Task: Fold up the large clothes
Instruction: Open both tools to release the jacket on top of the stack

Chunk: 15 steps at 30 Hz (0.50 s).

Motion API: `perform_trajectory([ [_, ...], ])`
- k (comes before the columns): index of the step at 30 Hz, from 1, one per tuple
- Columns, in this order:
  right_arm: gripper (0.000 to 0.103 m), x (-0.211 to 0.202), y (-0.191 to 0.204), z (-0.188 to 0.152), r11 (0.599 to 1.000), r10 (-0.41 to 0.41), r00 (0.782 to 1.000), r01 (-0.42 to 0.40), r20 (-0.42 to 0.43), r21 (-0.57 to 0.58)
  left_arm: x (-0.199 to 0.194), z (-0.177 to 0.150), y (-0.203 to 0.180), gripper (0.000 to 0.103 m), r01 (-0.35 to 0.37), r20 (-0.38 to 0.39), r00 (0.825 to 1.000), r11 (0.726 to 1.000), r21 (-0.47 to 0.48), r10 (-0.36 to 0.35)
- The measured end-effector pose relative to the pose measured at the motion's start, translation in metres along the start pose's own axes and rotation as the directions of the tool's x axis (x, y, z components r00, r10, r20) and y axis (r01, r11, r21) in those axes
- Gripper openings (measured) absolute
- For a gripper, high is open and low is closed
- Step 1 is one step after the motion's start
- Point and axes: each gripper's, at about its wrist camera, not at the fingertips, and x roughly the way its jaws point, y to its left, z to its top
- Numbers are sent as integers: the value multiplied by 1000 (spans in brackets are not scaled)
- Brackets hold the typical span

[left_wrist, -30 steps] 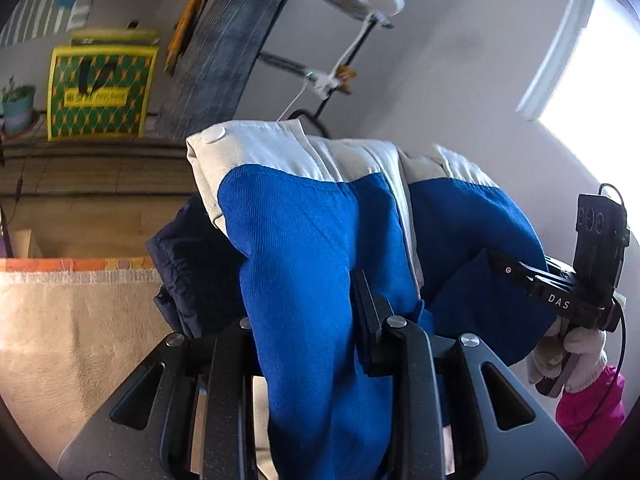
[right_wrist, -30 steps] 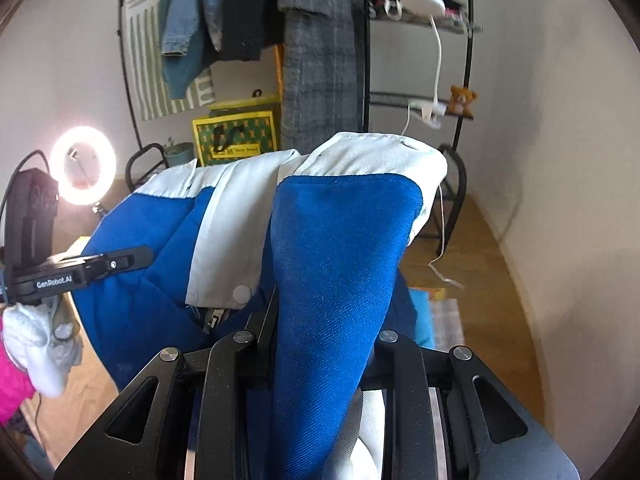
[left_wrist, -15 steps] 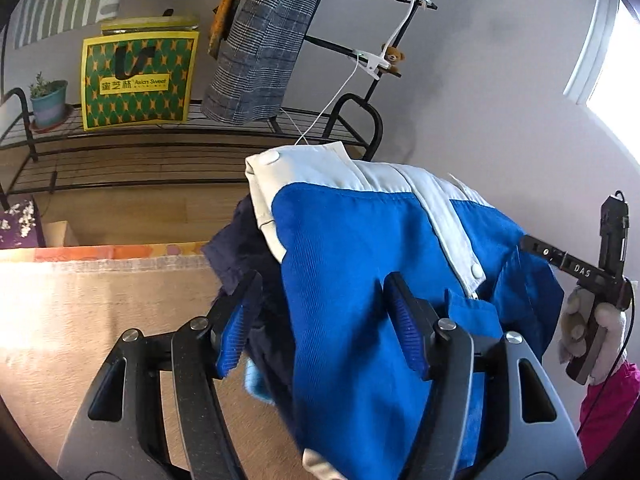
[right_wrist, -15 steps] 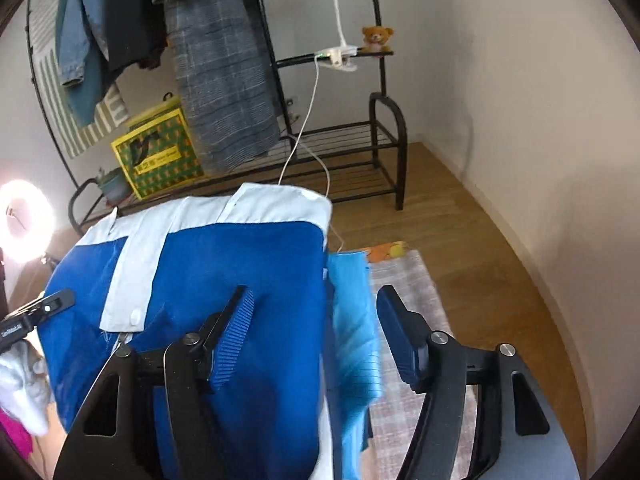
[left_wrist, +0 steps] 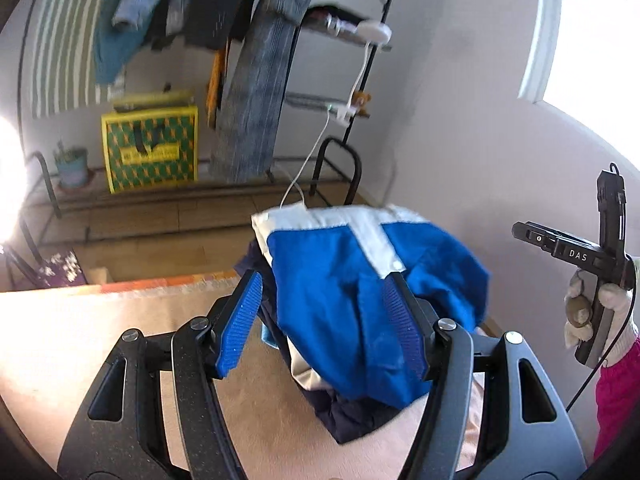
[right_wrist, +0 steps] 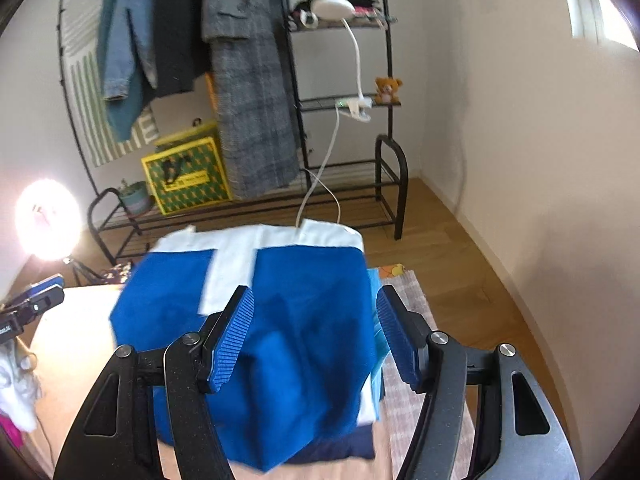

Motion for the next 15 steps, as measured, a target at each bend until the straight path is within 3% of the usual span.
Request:
perform_trajectory([
  [7, 65, -85, 45, 10, 998, 31, 997, -27, 70, -52, -105, 1, -26, 65, 18, 73, 997, 999, 50, -21],
  [11, 70, -137, 72, 5, 995, 49, 991, -38, 122, -89, -168, -6, -39, 75, 21, 128, 991, 996, 81, -32],
  [15, 70, -176, 94, -2, 994, 64, 986, -48, 156, -103, -223, -15, -50, 76, 27, 165, 985, 991, 128, -48],
])
